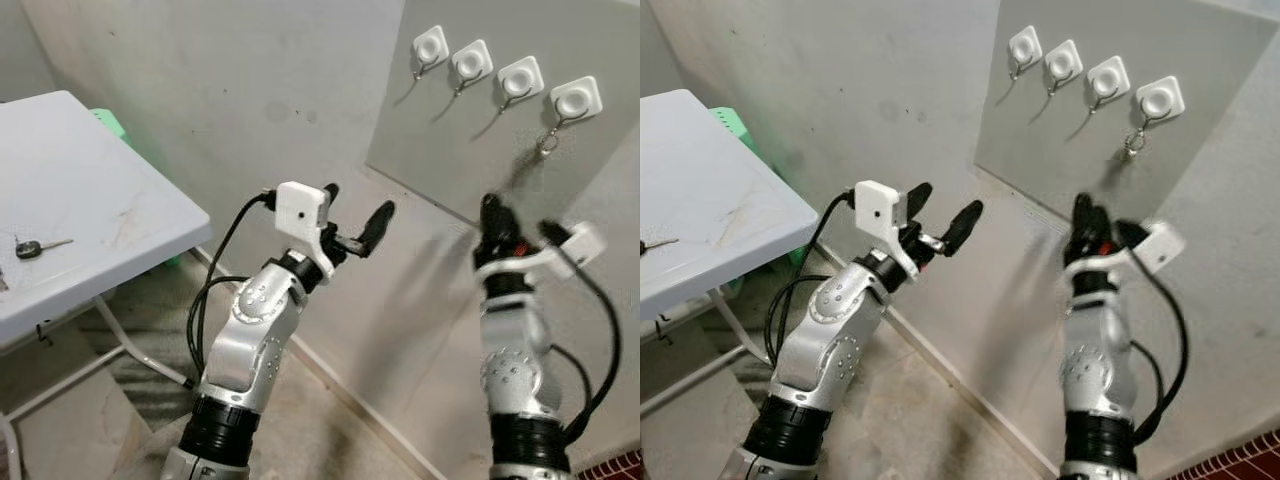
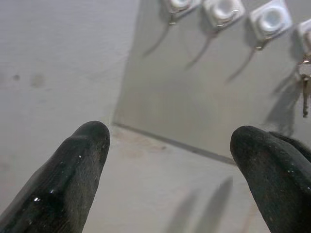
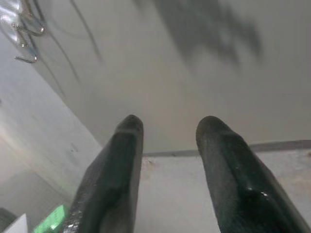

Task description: Hang keys on a hook

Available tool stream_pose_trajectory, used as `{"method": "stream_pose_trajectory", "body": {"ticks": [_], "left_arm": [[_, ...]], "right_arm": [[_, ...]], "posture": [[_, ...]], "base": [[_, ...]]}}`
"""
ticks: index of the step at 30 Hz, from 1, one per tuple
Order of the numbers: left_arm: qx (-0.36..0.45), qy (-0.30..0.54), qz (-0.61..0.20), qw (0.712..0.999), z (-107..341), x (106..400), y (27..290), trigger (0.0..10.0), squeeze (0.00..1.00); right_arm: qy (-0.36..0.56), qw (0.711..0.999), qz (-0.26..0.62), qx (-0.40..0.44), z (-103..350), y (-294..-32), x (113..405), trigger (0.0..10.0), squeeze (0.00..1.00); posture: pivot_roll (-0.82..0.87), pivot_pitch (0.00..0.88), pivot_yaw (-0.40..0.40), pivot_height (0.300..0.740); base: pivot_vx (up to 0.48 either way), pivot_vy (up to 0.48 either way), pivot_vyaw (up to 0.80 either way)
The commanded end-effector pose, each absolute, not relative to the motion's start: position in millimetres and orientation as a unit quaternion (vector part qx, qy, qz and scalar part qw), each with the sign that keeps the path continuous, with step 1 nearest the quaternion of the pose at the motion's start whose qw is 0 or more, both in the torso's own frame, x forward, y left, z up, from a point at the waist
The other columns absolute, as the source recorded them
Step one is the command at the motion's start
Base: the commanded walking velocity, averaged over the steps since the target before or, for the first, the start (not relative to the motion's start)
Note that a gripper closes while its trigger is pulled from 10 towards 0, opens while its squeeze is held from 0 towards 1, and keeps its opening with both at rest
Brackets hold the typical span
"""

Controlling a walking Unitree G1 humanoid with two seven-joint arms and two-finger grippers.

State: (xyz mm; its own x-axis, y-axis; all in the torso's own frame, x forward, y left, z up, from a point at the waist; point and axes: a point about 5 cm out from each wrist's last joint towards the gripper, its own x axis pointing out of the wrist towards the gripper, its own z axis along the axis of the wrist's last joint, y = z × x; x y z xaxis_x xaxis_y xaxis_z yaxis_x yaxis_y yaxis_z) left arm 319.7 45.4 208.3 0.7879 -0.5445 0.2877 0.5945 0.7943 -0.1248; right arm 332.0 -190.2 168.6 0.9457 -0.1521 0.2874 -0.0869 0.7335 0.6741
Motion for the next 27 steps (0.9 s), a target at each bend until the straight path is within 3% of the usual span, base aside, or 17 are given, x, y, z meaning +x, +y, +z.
{"method": "stream_pose_trajectory", "body": {"ticks": [1,2,3,9,15,16,17,20,23,24,25,27], "left_arm": [[-0.105,-0.115,-0.301,0.941,205,319,45,10.0,0.00],[-0.106,-0.114,-0.300,0.941,205,319,45,10.0,0.00],[-0.106,-0.115,-0.300,0.941,205,319,45,10.0,0.00],[-0.109,-0.105,-0.281,0.948,196,321,49,10.0,0.00],[-0.114,-0.065,-0.224,0.966,163,327,70,10.0,0.00],[-0.121,-0.057,-0.212,0.968,157,327,75,10.0,0.00],[-0.132,-0.043,-0.193,0.971,147,327,82,10.0,0.00],[-0.124,-0.023,-0.160,0.979,129,326,95,10.0,0.00],[-0.135,-0.007,-0.119,0.984,111,321,113,10.0,0.00],[-0.134,-0.005,-0.115,0.984,108,320,116,10.0,0.00],[-0.134,-0.004,-0.113,0.985,107,320,117,10.0,0.00],[-0.134,0.004,-0.099,0.986,95,314,126,10.0,0.00]], "right_arm": [[-0.178,0.912,-0.009,0.370,174,-193,332,10.0,0.45],[-0.179,0.914,-0.008,0.364,174,-192,332,10.0,0.45],[-0.176,0.920,-0.007,0.351,174,-190,333,10.0,0.00],[-0.160,0.937,0.001,0.312,163,-186,330,10.0,0.00],[-0.115,0.952,-0.009,0.284,131,-188,319,10.0,0.00],[-0.109,0.956,-0.005,0.274,125,-187,316,10.0,0.35],[-0.099,0.961,-0.002,0.257,117,-187,312,10.0,0.99],[-0.080,0.970,0.001,0.228,103,-188,303,10.0,1.00],[-0.052,0.988,0.002,0.142,85,-190,291,10.0,1.00],[-0.047,0.990,0.005,0.130,83,-189,289,10.0,0.56],[-0.045,0.991,0.007,0.125,81,-189,288,10.0,0.00],[-0.019,0.996,0.008,0.085,68,-189,278,10.0,0.00]], "posture": [[-0.01,0.028,-0.068,0.740],[-0.01,0.028,-0.068,0.740],[-0.01,0.024,-0.067,0.740],[-0.01,0.027,-0.066,0.740],[-0.01,0.040,-0.058,0.740],[-0.01,0.040,-0.058,0.740],[-0.01,0.039,-0.057,0.740],[-0.01,0.036,-0.055,0.740],[-0.02,0.030,-0.053,0.740],[-0.02,0.030,-0.053,0.740],[-0.02,0.029,-0.052,0.740],[-0.02,0.026,-0.052,0.740]], "base": [[0.000,0.000,0.00],[0.000,0.000,0.00],[0.000,0.000,0.00],[0.000,0.000,0.00],[0.000,0.000,0.00],[0.000,0.000,0.00],[0.000,0.000,0.00],[0.000,0.000,0.00],[0.000,0.000,0.00],[0.000,0.000,0.00],[0.000,0.000,0.00],[0.000,0.000,0.00]]}}
